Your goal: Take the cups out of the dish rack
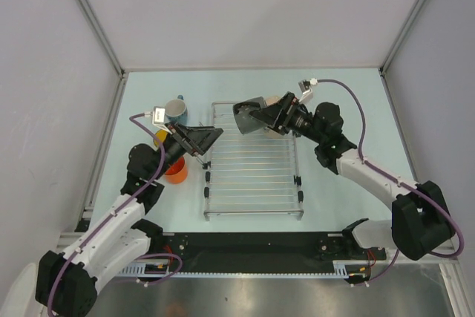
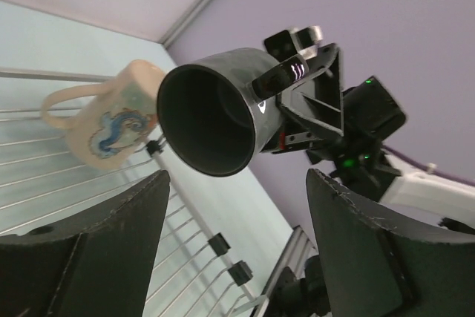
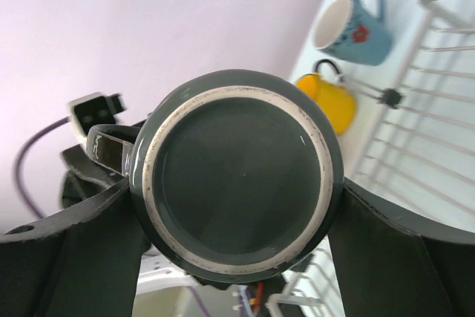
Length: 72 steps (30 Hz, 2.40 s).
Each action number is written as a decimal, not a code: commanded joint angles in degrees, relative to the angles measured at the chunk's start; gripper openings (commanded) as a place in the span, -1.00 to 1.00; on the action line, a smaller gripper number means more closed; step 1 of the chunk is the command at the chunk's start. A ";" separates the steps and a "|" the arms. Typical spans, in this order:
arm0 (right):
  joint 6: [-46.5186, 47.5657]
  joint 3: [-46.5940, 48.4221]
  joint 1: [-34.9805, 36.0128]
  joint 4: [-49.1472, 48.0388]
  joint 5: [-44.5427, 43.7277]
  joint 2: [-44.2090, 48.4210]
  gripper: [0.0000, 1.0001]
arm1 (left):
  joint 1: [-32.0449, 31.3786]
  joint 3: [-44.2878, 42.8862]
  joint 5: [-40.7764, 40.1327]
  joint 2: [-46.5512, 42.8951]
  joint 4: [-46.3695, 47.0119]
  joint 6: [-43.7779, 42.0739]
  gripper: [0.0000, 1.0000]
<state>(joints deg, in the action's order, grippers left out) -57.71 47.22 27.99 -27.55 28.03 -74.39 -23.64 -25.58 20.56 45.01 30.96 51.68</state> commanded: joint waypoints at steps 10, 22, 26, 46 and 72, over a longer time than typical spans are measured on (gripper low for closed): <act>-16.47 -4.16 0.84 -36.08 4.58 -3.92 -1.00 | -3.43 0.10 4.93 4.46 15.01 3.43 0.58; -15.24 -2.22 4.18 -35.47 4.14 -6.20 -1.00 | -8.70 -4.38 1.68 7.46 12.02 -1.93 0.58; -14.97 -2.75 4.53 -35.47 4.05 -6.38 -1.00 | -8.71 -5.44 0.80 7.02 10.70 -3.51 0.58; -15.94 -0.64 7.70 -38.02 3.70 -9.28 -1.00 | -13.28 -6.14 2.91 12.64 12.72 -4.31 -0.51; -4.08 0.59 5.41 -15.79 4.05 0.12 0.99 | -13.28 -15.55 -8.60 4.29 -15.49 -12.74 -0.99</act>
<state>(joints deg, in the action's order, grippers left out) -69.67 44.49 35.29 -46.68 33.50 -78.61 -37.71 -38.26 18.46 51.29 21.32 40.49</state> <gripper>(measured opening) 0.995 0.177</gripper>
